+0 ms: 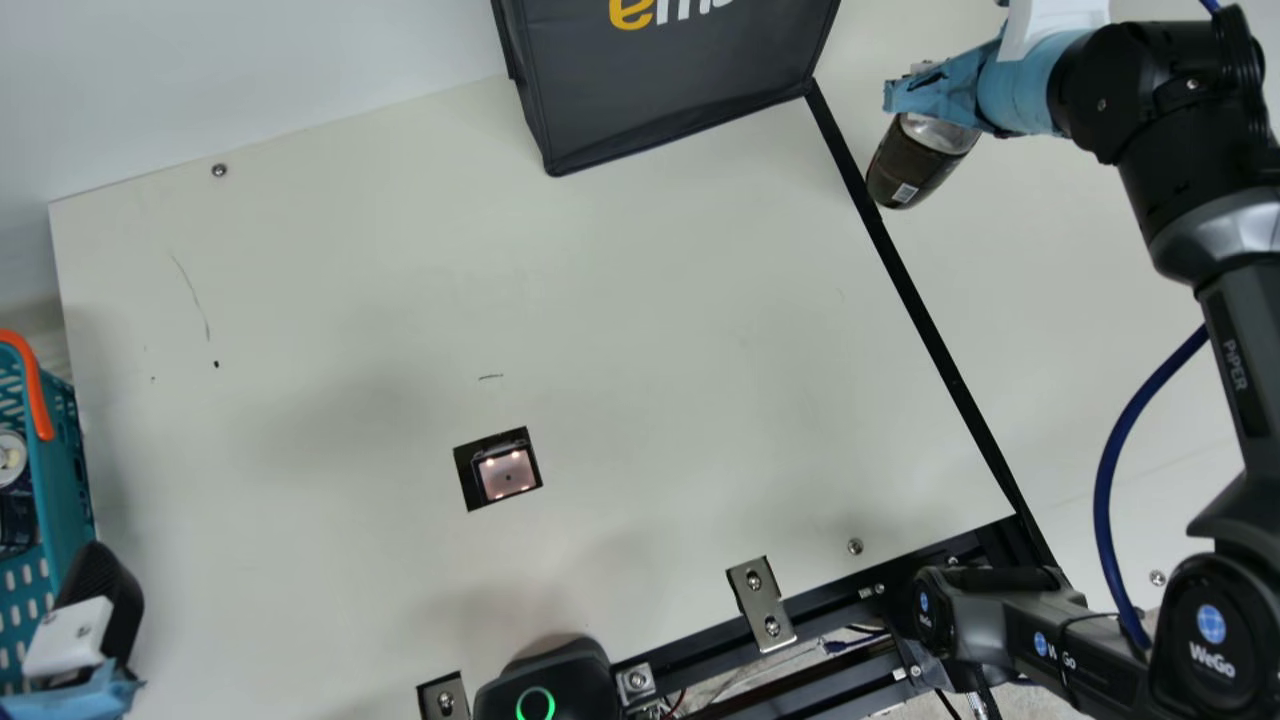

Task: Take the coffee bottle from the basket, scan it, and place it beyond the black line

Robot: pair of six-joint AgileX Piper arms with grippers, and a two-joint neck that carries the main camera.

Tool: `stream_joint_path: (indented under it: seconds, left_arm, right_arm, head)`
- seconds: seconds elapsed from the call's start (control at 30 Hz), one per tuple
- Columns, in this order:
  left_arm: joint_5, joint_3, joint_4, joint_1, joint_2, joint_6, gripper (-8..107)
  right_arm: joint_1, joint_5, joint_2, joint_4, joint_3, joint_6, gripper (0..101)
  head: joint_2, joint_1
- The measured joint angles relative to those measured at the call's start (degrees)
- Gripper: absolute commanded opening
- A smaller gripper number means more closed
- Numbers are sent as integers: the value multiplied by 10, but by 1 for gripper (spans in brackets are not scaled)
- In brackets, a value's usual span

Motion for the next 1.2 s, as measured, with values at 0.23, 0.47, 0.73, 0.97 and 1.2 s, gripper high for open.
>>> stream_joint_path:
  seconds: [0.23, 0.47, 0.73, 0.97, 1.2]
  left_arm:
    - [0, 0, 0, 0, 0, 0, 90]
    - [0, 0, 0, 0, 0, 0, 90]
    - [0, 0, 0, 0, 0, 0, 90]
    - [0, 0, 0, 0, 0, 0, 90]
    - [0, 0, 0, 0, 0, 0, 90]
  right_arm:
    - [-20, -6, 17, 3, -8, -7, 0]
    - [-35, -16, 36, 0, -14, -8, 0]
    - [-46, -24, 52, -2, -19, -5, 0]
    - [-47, -26, 62, -11, -19, 6, 0]
    - [-49, -29, 70, -17, -19, 12, 0]
  head:
    - [0, 0]
    - [0, 0]
    - [0, 0]
    - [0, 0]
    - [0, 0]
